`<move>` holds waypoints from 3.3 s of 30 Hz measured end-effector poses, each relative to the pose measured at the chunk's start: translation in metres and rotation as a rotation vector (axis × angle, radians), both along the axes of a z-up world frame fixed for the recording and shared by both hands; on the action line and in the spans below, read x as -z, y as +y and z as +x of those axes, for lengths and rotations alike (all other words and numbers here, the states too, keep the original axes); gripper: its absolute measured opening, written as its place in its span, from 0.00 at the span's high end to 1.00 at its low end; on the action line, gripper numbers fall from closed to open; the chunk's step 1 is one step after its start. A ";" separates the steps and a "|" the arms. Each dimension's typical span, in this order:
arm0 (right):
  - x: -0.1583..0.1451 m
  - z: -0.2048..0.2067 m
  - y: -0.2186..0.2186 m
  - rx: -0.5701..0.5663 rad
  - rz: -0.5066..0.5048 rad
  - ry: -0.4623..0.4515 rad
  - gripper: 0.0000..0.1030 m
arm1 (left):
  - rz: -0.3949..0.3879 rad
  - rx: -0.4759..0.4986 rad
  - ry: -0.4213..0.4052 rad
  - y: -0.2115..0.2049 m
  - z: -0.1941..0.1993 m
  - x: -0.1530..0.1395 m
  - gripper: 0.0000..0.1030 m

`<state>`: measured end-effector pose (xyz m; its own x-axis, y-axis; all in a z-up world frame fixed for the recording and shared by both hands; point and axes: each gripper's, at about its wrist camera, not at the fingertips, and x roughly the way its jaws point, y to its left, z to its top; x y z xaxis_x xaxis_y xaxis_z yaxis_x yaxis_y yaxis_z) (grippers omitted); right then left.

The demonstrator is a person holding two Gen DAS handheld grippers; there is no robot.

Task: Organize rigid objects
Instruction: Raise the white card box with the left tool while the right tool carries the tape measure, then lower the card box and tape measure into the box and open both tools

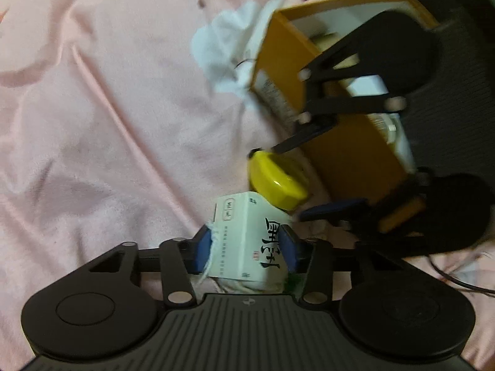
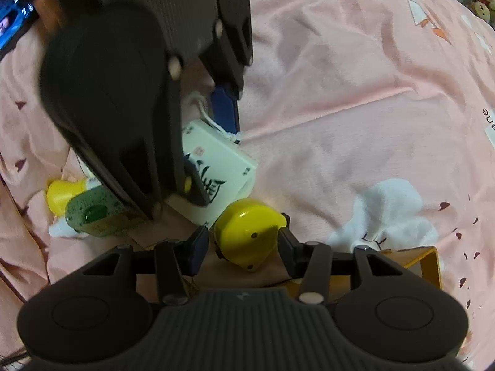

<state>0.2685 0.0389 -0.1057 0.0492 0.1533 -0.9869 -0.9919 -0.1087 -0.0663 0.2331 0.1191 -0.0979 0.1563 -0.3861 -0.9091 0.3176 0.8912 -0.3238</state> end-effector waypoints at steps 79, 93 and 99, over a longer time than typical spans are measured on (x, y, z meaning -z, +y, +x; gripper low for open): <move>-0.132 -0.028 -0.168 0.515 0.357 -0.339 0.82 | -0.148 -0.176 -0.269 -0.095 -0.006 -0.116 0.70; -0.087 0.029 -0.223 0.669 0.258 -0.287 0.82 | -0.262 -0.234 -0.121 -0.153 0.083 -0.048 0.70; -0.069 0.051 -0.230 0.683 0.219 -0.265 0.82 | -0.235 -0.289 -0.092 -0.163 0.113 -0.027 0.70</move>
